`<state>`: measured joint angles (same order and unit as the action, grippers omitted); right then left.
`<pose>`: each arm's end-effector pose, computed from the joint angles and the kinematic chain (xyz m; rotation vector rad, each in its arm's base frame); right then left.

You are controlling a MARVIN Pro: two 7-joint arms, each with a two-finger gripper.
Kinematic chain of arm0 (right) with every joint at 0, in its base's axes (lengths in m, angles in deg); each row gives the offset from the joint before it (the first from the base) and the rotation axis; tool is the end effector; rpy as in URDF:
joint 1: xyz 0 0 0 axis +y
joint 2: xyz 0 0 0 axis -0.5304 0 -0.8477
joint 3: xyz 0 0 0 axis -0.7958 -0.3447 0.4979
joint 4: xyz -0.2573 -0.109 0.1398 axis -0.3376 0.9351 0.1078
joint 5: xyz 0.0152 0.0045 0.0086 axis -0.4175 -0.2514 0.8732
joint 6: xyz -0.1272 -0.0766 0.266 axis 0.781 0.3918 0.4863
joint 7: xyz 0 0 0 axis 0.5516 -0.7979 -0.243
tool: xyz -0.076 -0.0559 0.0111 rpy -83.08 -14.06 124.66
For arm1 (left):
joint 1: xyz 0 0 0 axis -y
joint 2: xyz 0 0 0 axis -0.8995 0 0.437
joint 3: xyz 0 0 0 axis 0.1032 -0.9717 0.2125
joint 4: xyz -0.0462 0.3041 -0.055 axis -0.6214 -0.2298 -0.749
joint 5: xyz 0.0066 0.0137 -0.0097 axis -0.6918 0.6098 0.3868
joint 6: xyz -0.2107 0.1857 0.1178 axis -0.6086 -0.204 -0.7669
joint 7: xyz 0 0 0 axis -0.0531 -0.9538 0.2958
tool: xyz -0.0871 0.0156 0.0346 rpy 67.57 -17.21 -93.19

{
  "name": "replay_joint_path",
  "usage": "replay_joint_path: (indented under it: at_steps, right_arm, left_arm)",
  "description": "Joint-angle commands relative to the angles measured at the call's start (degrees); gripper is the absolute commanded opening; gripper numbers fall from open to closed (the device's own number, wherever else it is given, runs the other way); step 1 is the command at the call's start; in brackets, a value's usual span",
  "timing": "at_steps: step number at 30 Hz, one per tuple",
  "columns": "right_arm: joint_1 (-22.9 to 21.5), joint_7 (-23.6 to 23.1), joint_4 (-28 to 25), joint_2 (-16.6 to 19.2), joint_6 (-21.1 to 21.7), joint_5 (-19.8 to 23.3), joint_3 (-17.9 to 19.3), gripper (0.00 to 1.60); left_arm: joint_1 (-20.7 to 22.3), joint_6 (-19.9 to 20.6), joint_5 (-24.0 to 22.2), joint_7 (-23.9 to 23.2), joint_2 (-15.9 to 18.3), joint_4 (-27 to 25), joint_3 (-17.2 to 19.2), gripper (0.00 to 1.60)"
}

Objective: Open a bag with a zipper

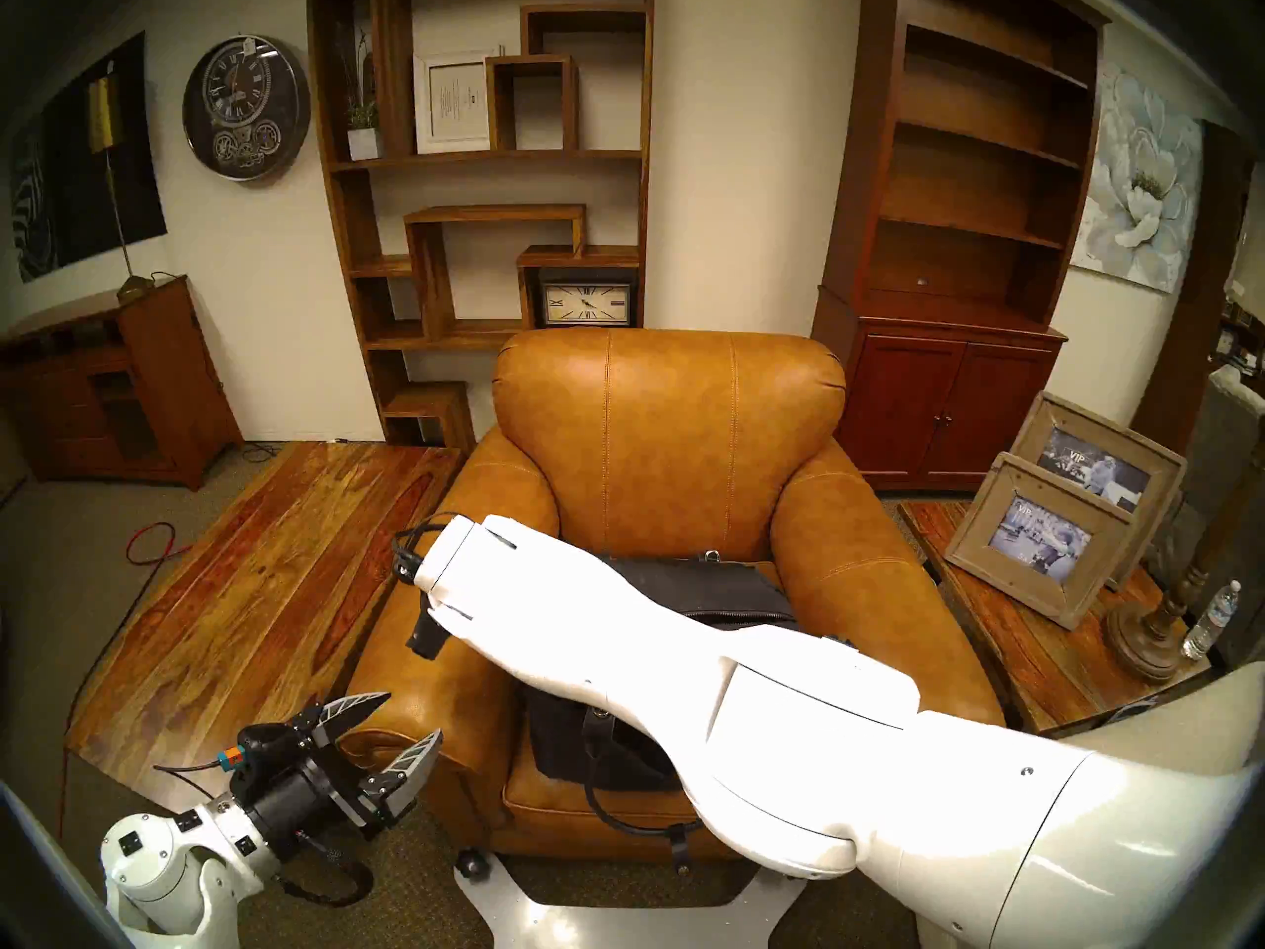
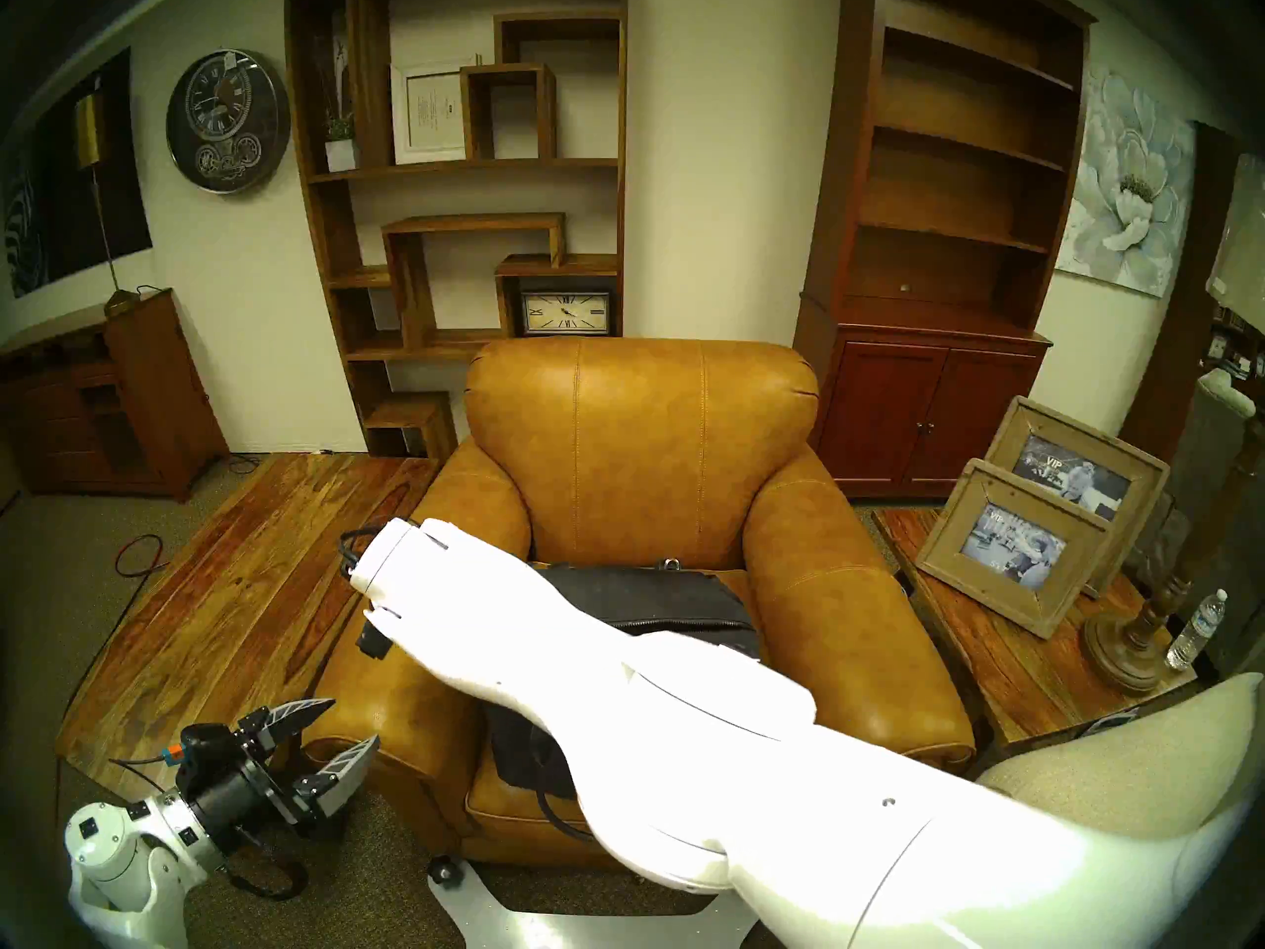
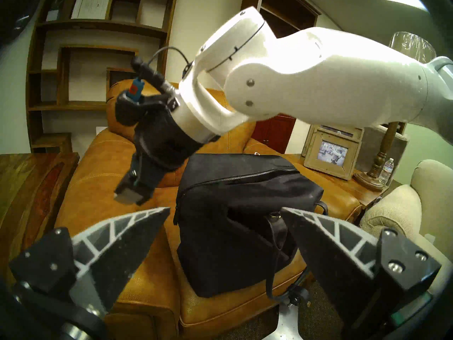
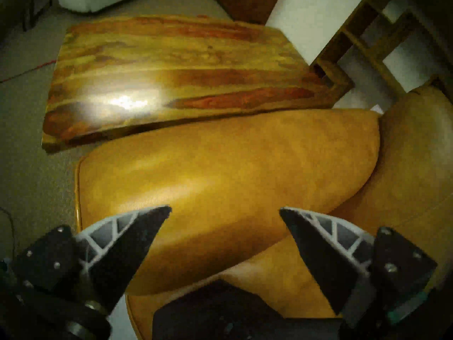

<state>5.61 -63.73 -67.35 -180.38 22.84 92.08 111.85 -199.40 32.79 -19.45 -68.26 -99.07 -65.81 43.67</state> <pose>0.4757 0.3975 -0.2932 -2.2993 -1.6253 -1.1396 0.1402 0.1108 -0.3113 2.0975 -0.3766 1.6115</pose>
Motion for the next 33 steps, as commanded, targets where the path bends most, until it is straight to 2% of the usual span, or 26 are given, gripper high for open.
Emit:
replay_joint_path:
  at_steps: [1,9,22,33]
  right_arm:
    - [0.4,4.2,-3.3,4.1,-1.7,0.9,3.8,1.6]
    - [5.6,6.0,-5.2,5.6,-1.9,2.7,5.9,1.6]
    - [11.1,9.1,-10.9,7.5,-3.1,4.6,8.5,1.6]
    - [18.2,13.3,-13.9,13.3,-3.5,5.9,11.5,1.6]
  left_arm:
    - [0.2,-0.1,-0.1,0.0,0.0,-0.3,0.0,1.6]
    - [0.3,-0.1,0.0,-0.2,0.0,0.0,0.0,1.6]
    - [0.5,-0.1,0.1,-0.5,0.0,0.2,0.1,1.6]
    - [0.8,-0.1,0.1,-0.8,-0.1,0.4,0.1,1.6]
